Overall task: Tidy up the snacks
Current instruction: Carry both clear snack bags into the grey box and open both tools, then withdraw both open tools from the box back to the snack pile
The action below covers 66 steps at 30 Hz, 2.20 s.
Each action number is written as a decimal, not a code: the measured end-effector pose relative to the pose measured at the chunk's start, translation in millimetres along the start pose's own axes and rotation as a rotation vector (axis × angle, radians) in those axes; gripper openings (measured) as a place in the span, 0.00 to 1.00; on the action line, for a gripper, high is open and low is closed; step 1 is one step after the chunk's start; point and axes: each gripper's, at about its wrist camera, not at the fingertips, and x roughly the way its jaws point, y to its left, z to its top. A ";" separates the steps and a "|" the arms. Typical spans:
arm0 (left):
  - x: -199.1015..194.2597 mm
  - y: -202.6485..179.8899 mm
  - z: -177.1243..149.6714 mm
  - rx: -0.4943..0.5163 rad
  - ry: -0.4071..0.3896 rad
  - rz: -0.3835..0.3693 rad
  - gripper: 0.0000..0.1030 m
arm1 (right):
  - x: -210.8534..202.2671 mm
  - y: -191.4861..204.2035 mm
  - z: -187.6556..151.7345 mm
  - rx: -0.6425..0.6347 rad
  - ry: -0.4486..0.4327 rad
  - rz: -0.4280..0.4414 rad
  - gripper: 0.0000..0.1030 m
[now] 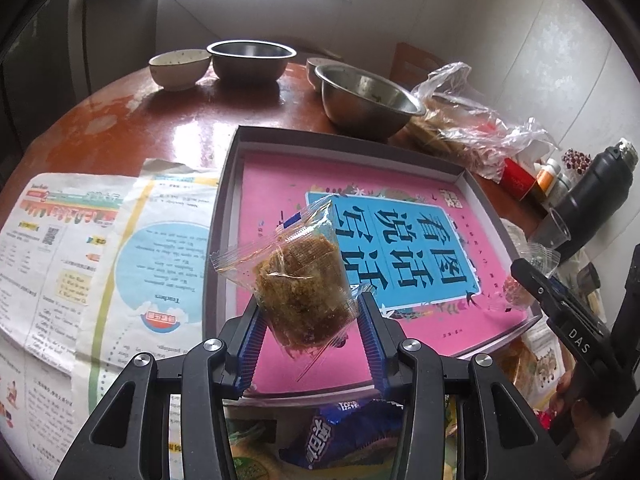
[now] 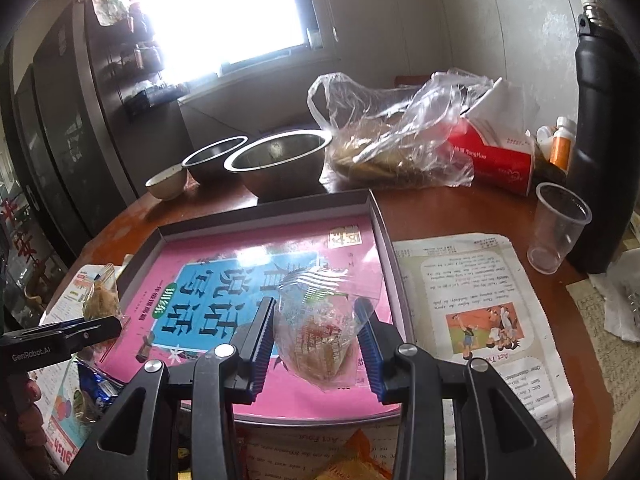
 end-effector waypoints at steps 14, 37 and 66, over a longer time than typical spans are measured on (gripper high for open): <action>11.0 0.0 0.1 -0.002 0.027 0.003 0.46 | 10.6 -6.1 -3.0 0.025 0.040 -0.002 0.40; -0.4 2.2 1.5 0.000 0.014 0.007 0.63 | -5.9 -13.3 2.0 0.046 0.002 -0.027 0.55; -75.5 12.2 -18.5 -0.007 -0.066 -0.019 0.70 | -72.2 11.8 -6.0 -0.005 -0.054 0.055 0.60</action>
